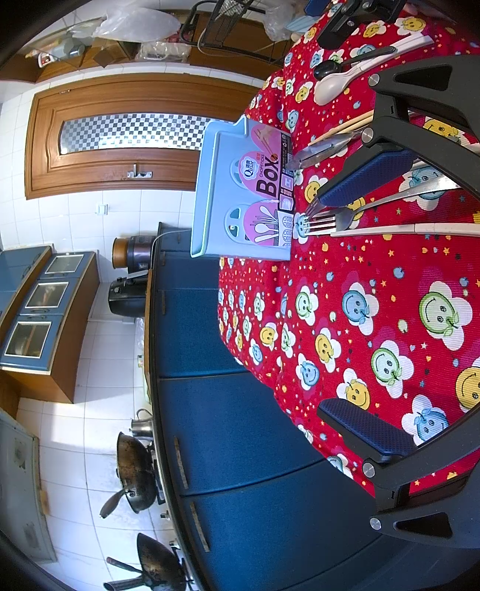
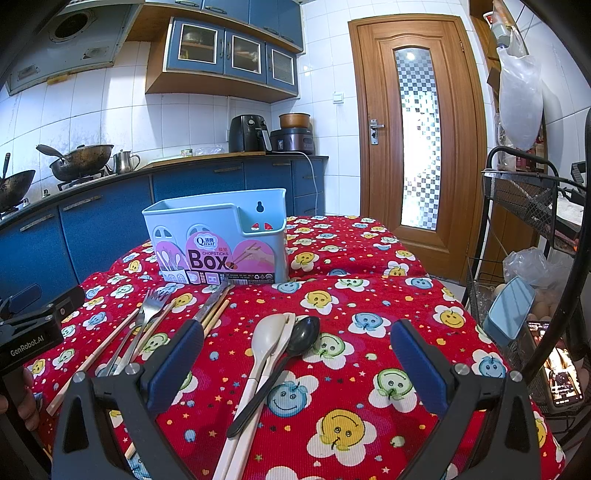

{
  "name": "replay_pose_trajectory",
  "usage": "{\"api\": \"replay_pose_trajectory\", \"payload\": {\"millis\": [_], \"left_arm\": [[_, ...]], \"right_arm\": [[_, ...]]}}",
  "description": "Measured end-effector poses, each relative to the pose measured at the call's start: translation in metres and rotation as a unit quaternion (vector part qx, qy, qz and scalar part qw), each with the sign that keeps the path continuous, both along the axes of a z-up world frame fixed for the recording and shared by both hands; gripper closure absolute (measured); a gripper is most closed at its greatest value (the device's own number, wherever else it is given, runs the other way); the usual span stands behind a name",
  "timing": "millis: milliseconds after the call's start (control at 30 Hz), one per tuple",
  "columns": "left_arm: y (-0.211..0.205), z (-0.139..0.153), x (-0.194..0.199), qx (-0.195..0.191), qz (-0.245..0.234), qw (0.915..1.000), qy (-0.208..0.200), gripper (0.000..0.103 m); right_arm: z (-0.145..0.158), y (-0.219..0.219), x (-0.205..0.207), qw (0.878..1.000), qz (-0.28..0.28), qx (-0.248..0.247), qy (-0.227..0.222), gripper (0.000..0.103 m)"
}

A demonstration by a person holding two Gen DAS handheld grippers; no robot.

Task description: Organize utensils

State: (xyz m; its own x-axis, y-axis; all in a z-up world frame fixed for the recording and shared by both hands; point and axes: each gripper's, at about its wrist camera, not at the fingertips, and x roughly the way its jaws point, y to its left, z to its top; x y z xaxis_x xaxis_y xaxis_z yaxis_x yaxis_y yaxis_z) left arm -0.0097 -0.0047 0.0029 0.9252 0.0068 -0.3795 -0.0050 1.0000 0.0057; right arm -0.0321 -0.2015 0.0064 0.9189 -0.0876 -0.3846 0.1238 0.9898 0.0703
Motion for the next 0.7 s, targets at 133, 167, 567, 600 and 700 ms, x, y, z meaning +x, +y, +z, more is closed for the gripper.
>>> {"api": "replay_pose_trajectory", "payload": {"millis": [133, 167, 567, 600, 700], "left_arm": [[0.0, -0.0001, 0.0, 0.0, 0.0, 1.0, 0.0, 0.0], [0.0, -0.0002, 0.0, 0.0, 0.0, 1.0, 0.0, 0.0], [-0.0014, 0.0005, 0.0002, 0.003, 0.005, 1.0, 0.003, 0.0], [-0.0012, 0.0002, 0.001, 0.004, 0.006, 1.0, 0.005, 0.0], [-0.0009, -0.0003, 0.0043, 0.004, 0.005, 0.9999, 0.014, 0.0]], "right_arm": [[0.0001, -0.0001, 0.0, 1.0, 0.0, 0.0, 0.0, 0.0], [0.0001, -0.0001, 0.0, 1.0, 0.0, 0.0, 0.0, 0.0], [0.0, -0.0004, 0.0003, 1.0, 0.0, 0.0, 0.001, 0.0], [0.0, -0.0003, 0.0002, 1.0, 0.0, 0.0, 0.001, 0.0], [0.0006, -0.0001, 0.0001, 1.0, 0.0, 0.0, 0.001, 0.0]]}}
